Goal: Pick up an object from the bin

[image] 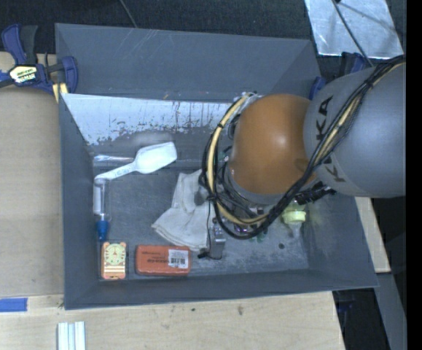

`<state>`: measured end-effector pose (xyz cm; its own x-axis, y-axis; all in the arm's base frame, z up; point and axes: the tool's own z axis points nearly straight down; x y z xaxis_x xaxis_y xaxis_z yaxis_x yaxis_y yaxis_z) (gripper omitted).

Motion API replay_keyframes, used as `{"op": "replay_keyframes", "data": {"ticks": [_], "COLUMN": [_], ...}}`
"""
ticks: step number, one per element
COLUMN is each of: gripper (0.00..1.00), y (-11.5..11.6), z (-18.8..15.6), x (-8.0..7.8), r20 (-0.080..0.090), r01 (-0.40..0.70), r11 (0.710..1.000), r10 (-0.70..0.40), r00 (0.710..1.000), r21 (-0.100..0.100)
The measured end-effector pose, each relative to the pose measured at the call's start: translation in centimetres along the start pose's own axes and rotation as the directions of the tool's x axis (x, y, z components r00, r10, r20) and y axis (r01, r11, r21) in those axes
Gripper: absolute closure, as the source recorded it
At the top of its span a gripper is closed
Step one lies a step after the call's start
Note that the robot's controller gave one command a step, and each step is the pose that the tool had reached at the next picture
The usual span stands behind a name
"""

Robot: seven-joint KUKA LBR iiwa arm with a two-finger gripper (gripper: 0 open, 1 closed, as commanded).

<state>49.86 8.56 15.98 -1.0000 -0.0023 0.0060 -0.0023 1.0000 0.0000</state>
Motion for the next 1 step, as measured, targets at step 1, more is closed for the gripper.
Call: {"op": "replay_keyframes", "data": {"ticks": [1], "gripper": [0.00], "y": [-0.05], "z": [-0.43], "x": [-0.20], "r20": [0.008], "r01": [-0.002], "r11": [1.000], "r10": [0.002], "r00": [1.000], "r21": [-0.001]}}
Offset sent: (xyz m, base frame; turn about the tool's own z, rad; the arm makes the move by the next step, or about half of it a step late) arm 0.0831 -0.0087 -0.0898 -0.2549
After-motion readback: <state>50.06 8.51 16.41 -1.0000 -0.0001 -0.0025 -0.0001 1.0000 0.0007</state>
